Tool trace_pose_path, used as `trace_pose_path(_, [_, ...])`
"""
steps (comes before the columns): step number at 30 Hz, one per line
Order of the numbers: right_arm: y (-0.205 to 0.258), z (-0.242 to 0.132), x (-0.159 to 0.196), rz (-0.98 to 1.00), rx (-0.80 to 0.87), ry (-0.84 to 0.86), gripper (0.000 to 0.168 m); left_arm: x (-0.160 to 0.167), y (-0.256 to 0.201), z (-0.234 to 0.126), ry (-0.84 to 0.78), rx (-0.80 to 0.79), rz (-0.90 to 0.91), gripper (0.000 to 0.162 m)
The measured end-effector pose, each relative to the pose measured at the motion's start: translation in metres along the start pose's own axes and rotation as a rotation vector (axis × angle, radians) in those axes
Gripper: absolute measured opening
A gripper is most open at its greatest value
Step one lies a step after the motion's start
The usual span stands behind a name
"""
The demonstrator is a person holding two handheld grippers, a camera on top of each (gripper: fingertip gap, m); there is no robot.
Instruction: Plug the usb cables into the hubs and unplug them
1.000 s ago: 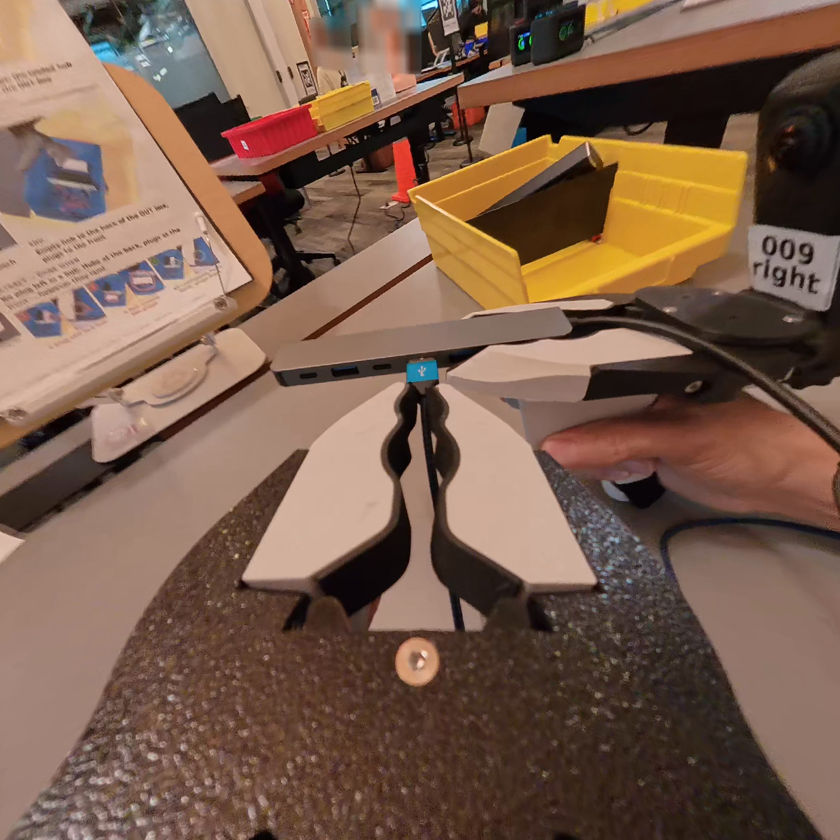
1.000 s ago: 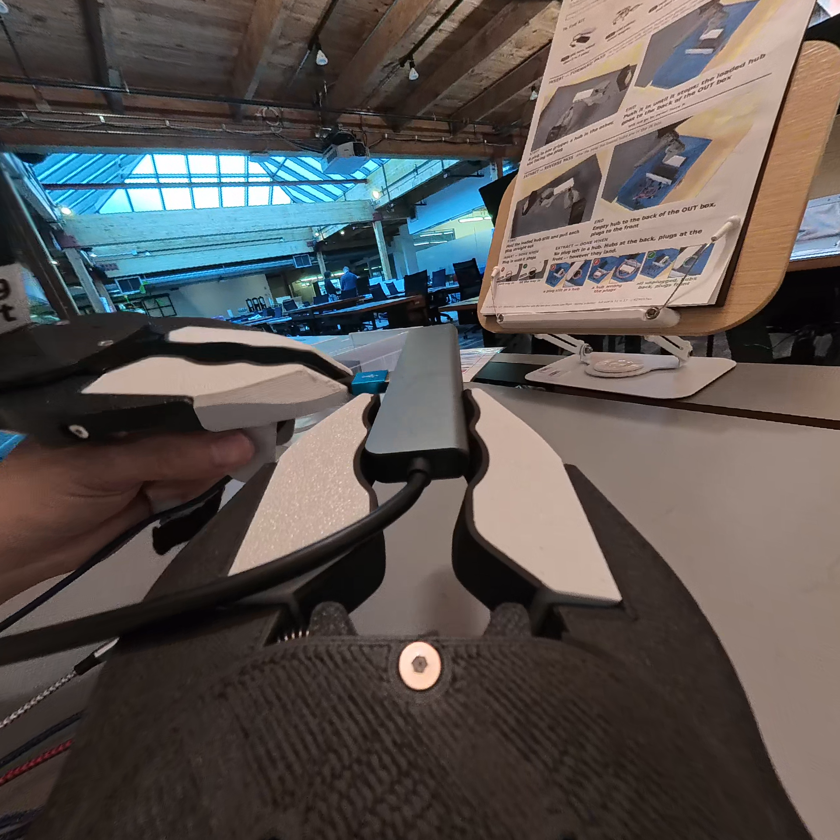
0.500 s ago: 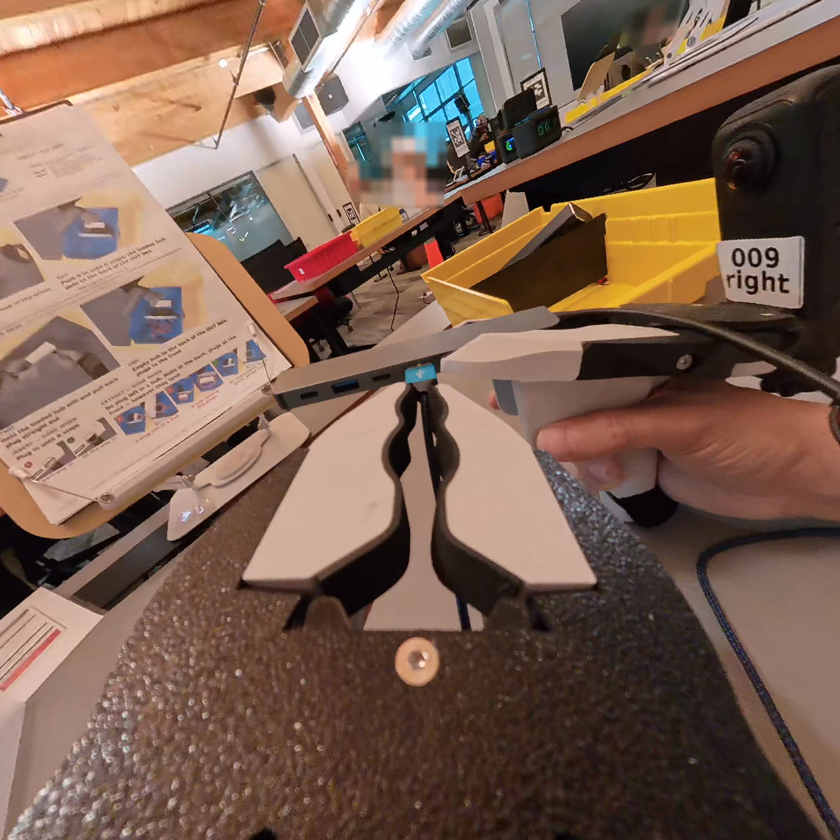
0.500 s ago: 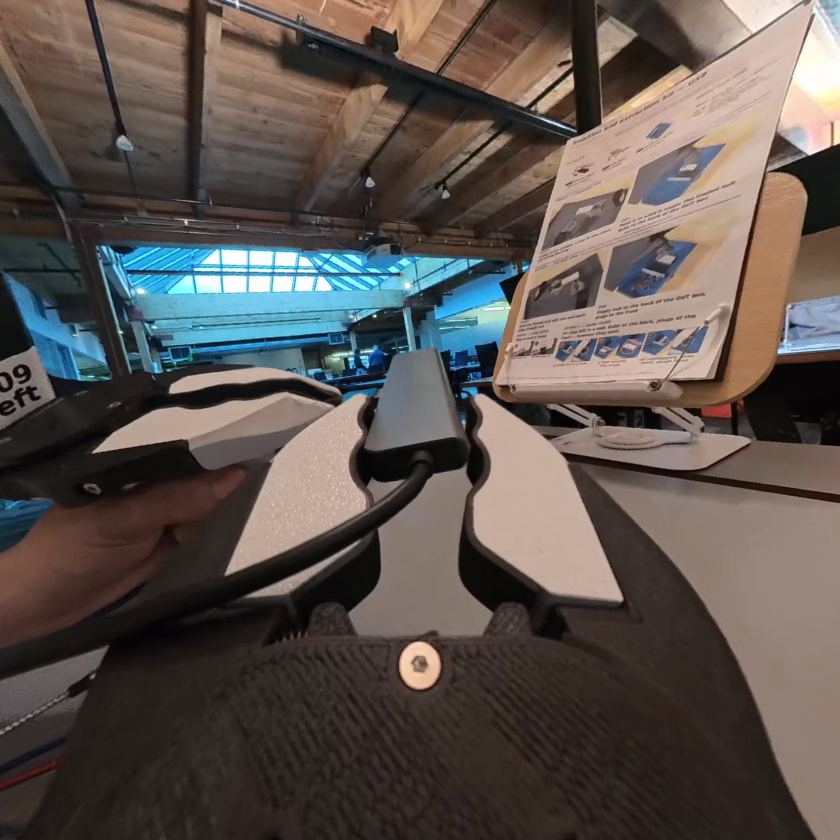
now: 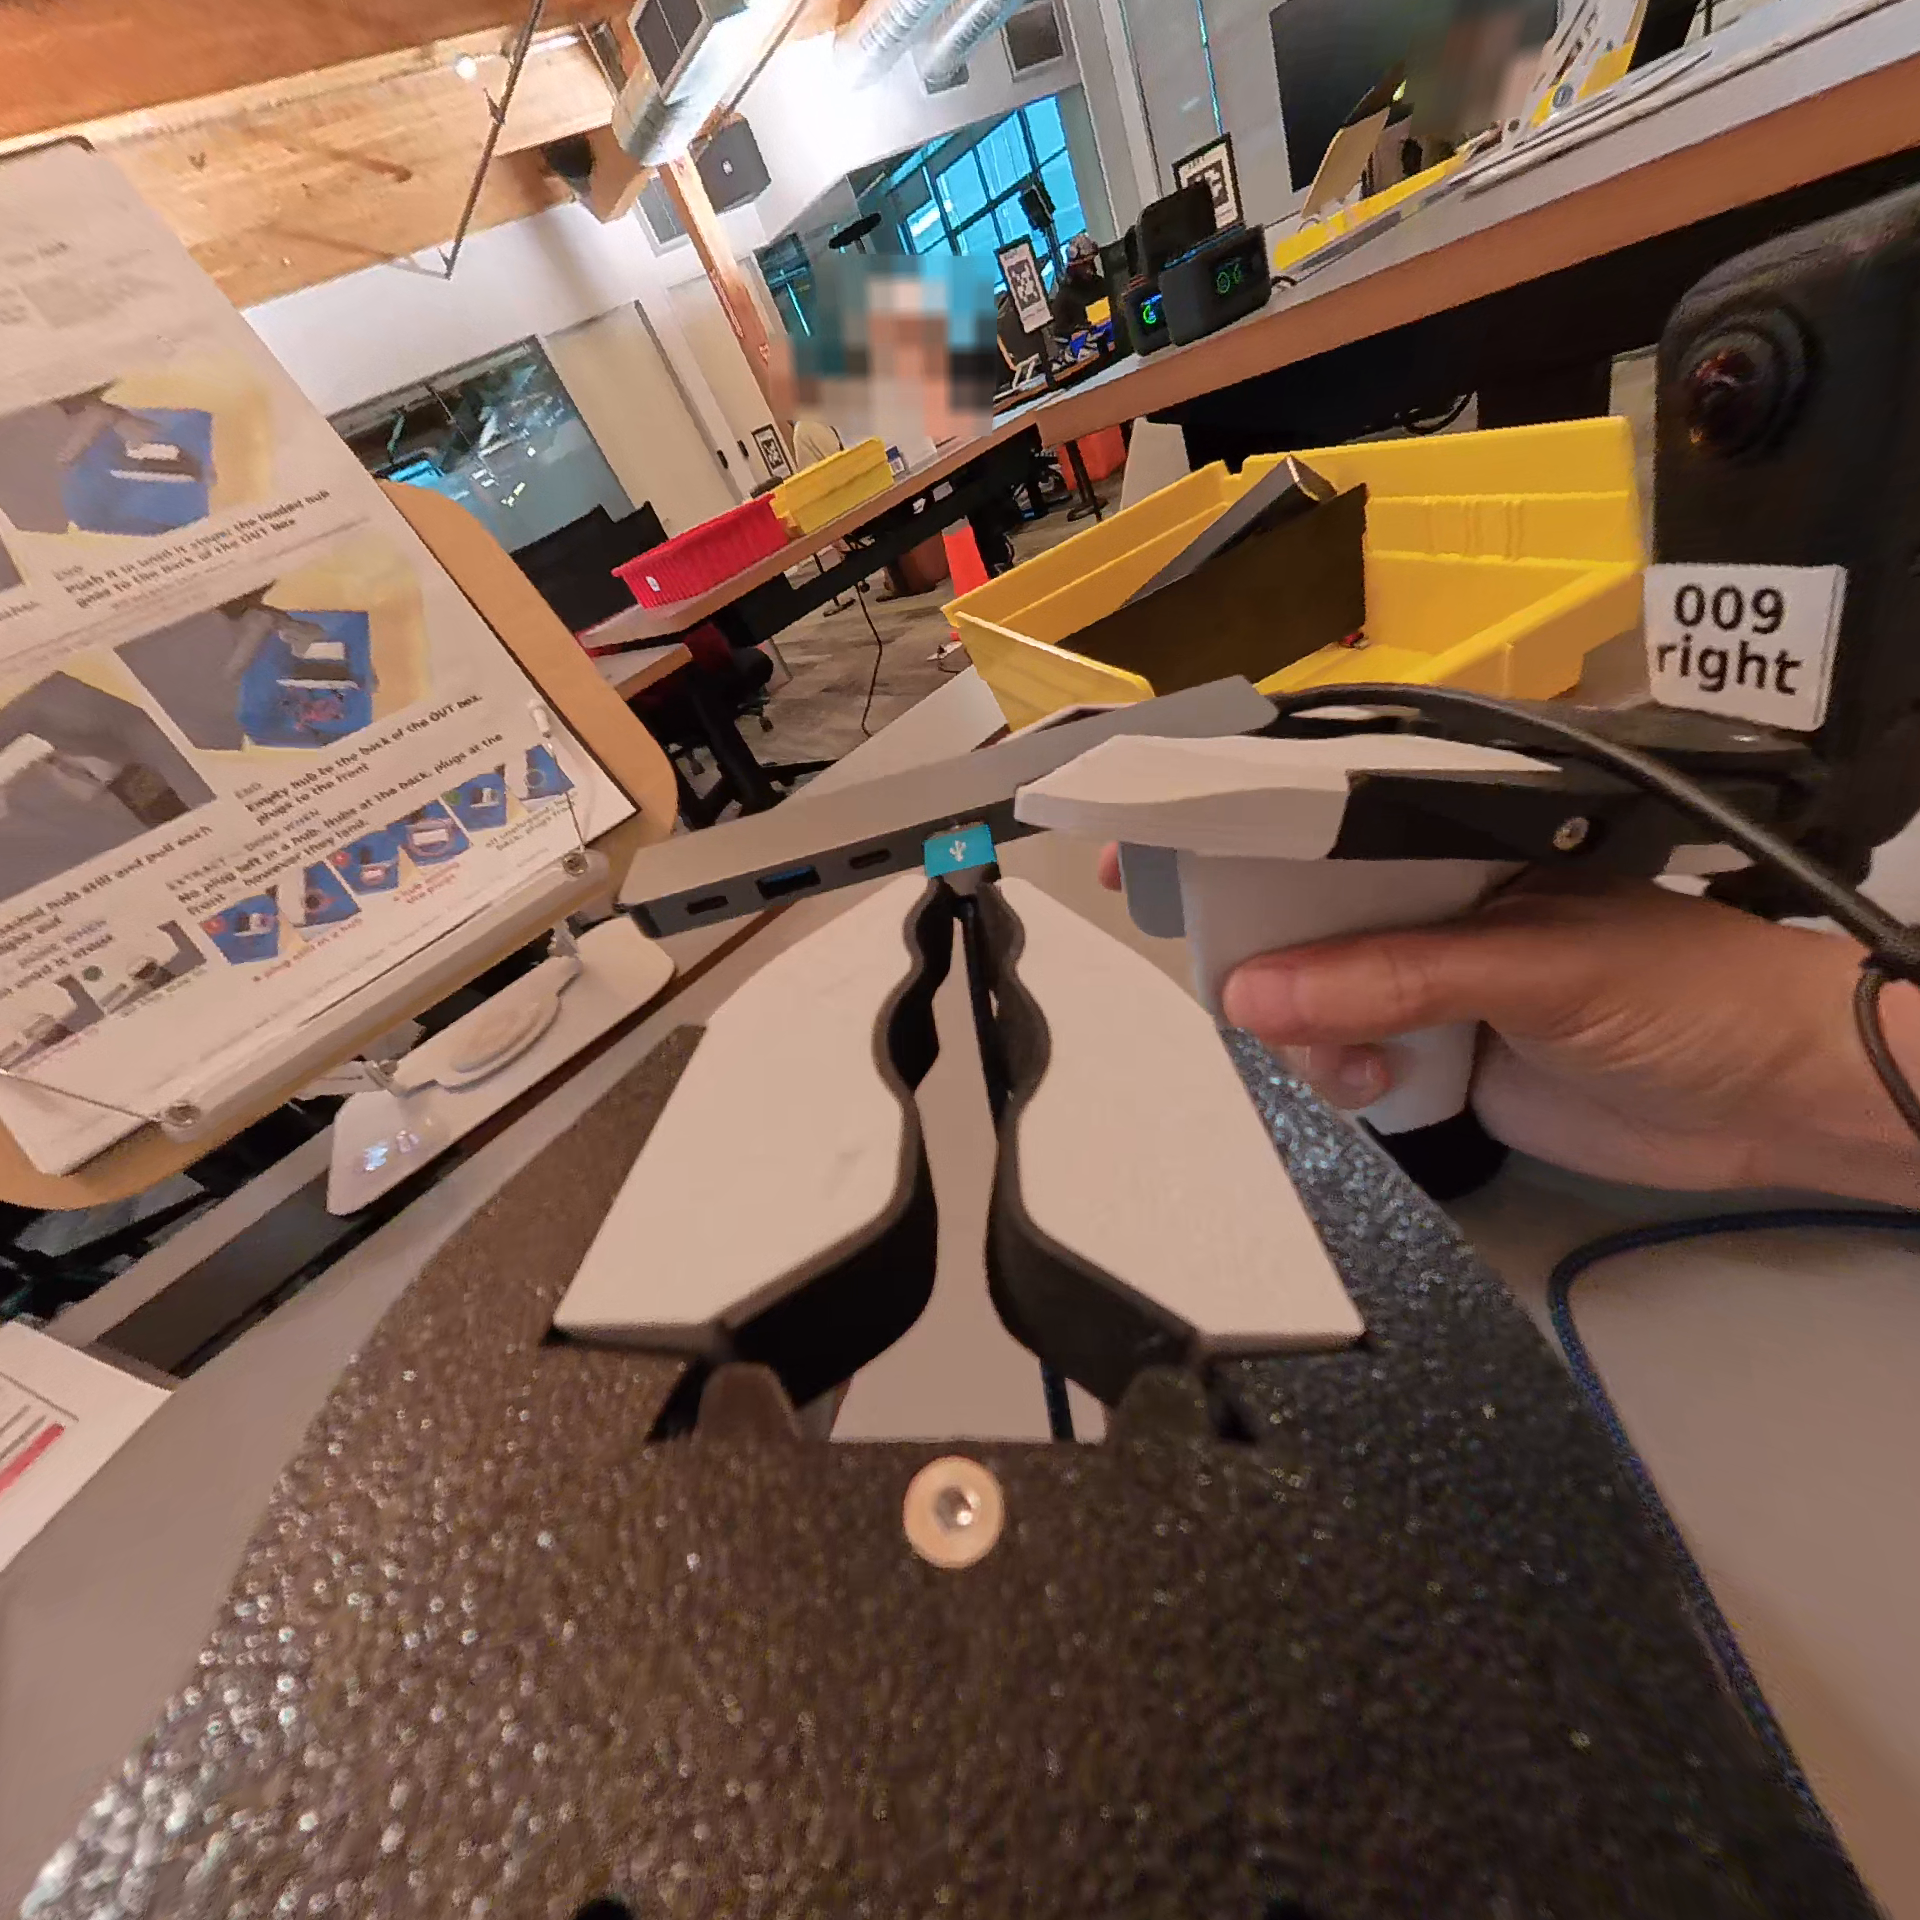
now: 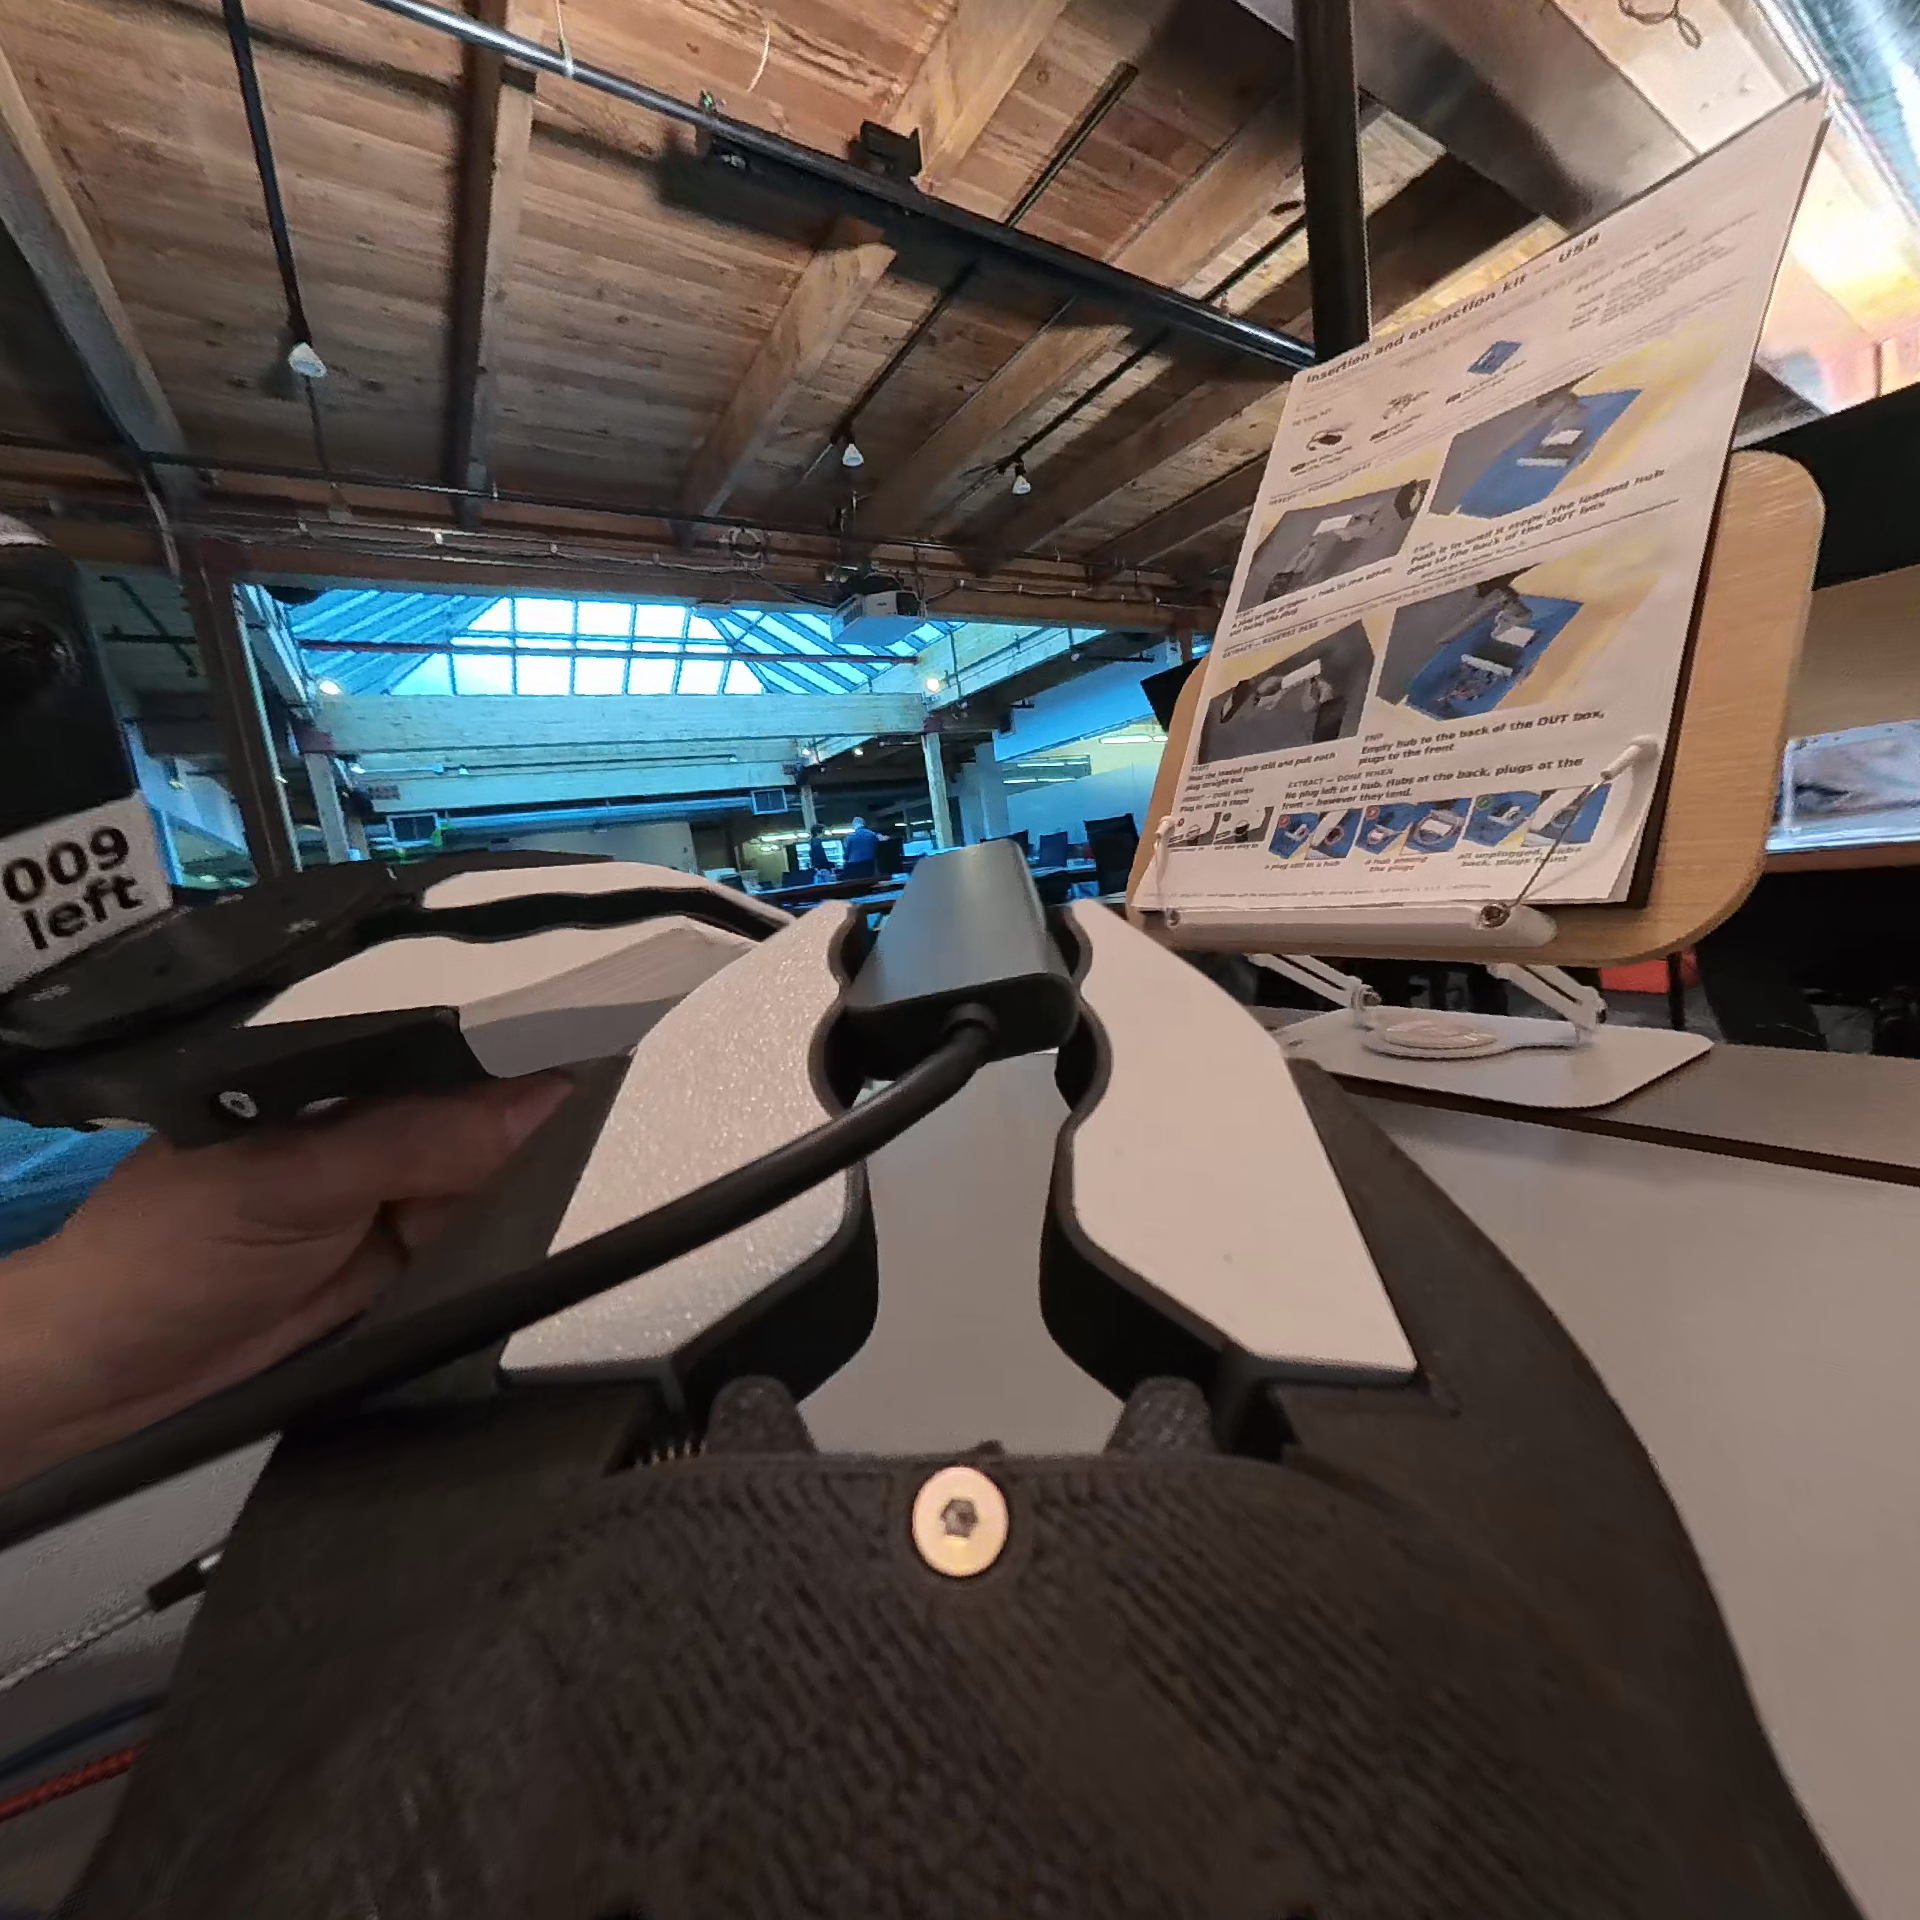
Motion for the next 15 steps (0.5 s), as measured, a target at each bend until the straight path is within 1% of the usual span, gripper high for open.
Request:
trace_pose_path(2, [-0.001,0.000,0.001,0.020,-0.003,0.014,0.034,0.000,0.000,0.001,-0.002,0.010,-0.053,0.005])
trace_pose_path(6, [0.000,0.003,0.007,0.057,-0.012,0.099,0.034,0.005,0.002,0.000,0.010,0.005,-0.134,0.005])
trace_pose_path(13, [0.001,0.007,0.013,0.037,0.015,0.176,0.035,0.008,0.010,0.001,0.107,0.023,-0.110,0.005])
trace_pose_path(15, [0.001,0.007,0.014,0.034,0.013,0.184,0.035,0.007,0.011,0.000,0.100,0.024,-0.119,0.005])
Point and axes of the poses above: each gripper's, where its closed fingertips meet, z out along the fingers, x out of its underside, y = z × x across the jaws, the point moved 4 cm from there along -z, back along the fingers, and after that the axes turned 2 degrees about y, right-handed, at the moved point
